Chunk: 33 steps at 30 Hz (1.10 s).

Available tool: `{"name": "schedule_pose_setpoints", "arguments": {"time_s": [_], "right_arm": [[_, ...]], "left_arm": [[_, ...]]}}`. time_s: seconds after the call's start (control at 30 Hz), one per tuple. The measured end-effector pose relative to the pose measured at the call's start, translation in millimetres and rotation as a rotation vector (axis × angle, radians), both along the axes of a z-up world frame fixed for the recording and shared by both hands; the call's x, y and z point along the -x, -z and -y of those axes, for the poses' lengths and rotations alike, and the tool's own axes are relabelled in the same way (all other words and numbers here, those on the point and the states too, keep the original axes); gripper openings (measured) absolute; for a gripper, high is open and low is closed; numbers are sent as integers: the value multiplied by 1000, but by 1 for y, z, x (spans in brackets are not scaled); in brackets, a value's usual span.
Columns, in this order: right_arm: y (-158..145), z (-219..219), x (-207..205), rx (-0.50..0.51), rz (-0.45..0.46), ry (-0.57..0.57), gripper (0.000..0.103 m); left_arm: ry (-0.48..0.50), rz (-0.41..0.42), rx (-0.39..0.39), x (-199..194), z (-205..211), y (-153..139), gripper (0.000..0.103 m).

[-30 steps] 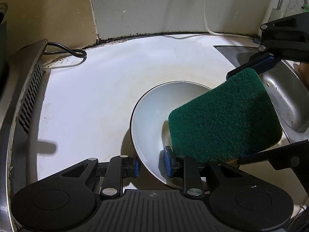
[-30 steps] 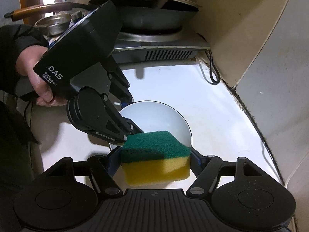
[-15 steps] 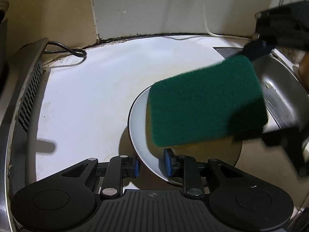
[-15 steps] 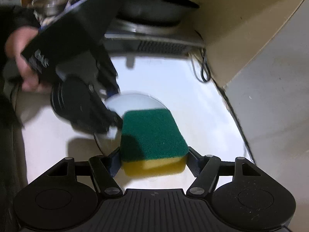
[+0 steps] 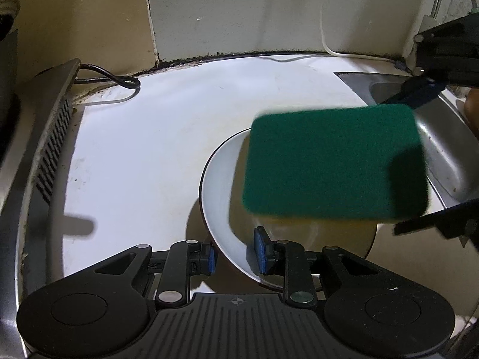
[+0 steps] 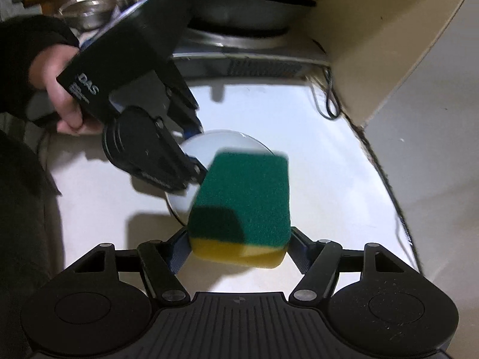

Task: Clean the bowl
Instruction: 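Keep scrubbing inside the bowl with the sponge in the right tool, then tilt the bowl with the left tool while the right tool lifts the sponge away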

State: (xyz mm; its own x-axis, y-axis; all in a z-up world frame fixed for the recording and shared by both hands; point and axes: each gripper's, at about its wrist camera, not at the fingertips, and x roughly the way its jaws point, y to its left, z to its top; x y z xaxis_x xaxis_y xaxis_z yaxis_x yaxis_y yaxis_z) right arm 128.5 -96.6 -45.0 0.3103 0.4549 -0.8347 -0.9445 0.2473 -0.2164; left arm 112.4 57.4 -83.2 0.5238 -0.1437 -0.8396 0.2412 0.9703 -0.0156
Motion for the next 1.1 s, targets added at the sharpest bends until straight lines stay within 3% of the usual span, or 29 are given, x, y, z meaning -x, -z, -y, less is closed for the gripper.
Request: {"name": "schedule_pose_setpoints", "arguments": {"time_s": [0.07, 0.13, 0.33, 0.47, 0.6, 0.67, 0.7, 0.87, 0.97, 1.03, 1.1], "right_arm": [[2, 2, 4, -28, 35, 12, 73], [3, 5, 6, -77, 60, 35, 85], [6, -1, 9, -164, 79, 42, 87], [16, -9, 4, -153, 58, 64, 87], [21, -8, -12, -204, -44, 111, 87], [21, -5, -20, -236, -99, 124, 82], [20, -5, -20, -240, -102, 121, 72], [12, 8, -17, -291, -115, 158, 71], [6, 34, -26, -419, -193, 267, 71], [5, 58, -31, -531, -275, 347, 71], [7, 79, -30, -598, -298, 427, 71]], "left_arm": [[3, 25, -25, 7, 0, -5, 30], [4, 43, -37, 11, 0, -10, 31], [40, 139, -73, 38, -3, -37, 51], [163, 230, -151, 61, 0, -54, 57], [379, 304, -350, 84, 21, -52, 64], [484, 319, -458, 92, 36, -42, 64], [532, 320, -506, 94, 44, -35, 64], [607, 275, -632, 81, 63, -9, 63], [612, 238, -667, 72, 66, -1, 57], [647, 223, -729, 69, 72, 7, 48], [681, 212, -778, 68, 77, 14, 44]]}}
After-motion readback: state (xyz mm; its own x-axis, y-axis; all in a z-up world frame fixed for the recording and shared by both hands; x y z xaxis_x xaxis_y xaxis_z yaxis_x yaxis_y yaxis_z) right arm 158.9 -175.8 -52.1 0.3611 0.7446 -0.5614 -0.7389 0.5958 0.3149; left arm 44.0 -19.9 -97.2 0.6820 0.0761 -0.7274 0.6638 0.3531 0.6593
